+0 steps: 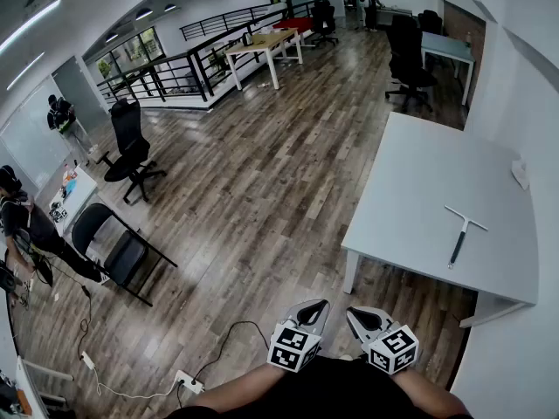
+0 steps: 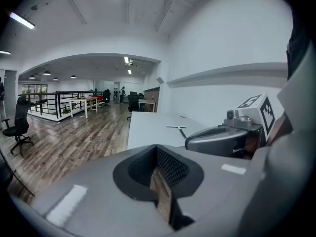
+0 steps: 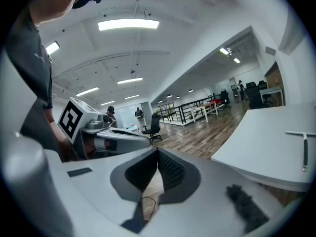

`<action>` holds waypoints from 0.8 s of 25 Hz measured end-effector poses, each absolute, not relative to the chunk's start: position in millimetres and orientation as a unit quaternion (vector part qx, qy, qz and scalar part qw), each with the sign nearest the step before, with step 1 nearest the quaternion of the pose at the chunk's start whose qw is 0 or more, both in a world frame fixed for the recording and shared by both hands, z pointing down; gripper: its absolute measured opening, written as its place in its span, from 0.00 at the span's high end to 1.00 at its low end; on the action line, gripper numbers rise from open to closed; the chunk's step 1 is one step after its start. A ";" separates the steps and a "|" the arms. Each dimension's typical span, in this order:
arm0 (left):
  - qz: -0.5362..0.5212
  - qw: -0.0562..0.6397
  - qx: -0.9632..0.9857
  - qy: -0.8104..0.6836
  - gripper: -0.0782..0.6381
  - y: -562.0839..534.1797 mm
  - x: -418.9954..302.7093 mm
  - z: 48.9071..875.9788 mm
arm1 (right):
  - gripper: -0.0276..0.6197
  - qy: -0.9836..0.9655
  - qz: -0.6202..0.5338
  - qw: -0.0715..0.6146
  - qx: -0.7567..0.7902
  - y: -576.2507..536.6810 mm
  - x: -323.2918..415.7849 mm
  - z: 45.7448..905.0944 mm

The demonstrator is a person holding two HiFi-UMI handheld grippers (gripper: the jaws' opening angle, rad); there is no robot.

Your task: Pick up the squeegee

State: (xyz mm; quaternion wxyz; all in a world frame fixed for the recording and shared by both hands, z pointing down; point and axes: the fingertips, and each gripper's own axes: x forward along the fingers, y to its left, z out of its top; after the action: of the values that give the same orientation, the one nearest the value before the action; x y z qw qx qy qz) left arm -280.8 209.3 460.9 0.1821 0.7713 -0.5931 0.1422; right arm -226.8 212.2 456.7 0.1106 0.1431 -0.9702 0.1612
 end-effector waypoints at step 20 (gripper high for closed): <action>0.160 0.178 0.792 -0.562 0.88 206.5 -248.5 470.4 | 0.95 -0.964 0.174 0.094 0.178 210.3 -192.6 455.4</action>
State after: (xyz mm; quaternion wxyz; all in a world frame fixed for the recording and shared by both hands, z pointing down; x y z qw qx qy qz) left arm -248.5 206.5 470.4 0.1785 0.7918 -0.5617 0.1602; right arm -192.6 210.3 455.4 0.0942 0.1782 -0.9639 0.1742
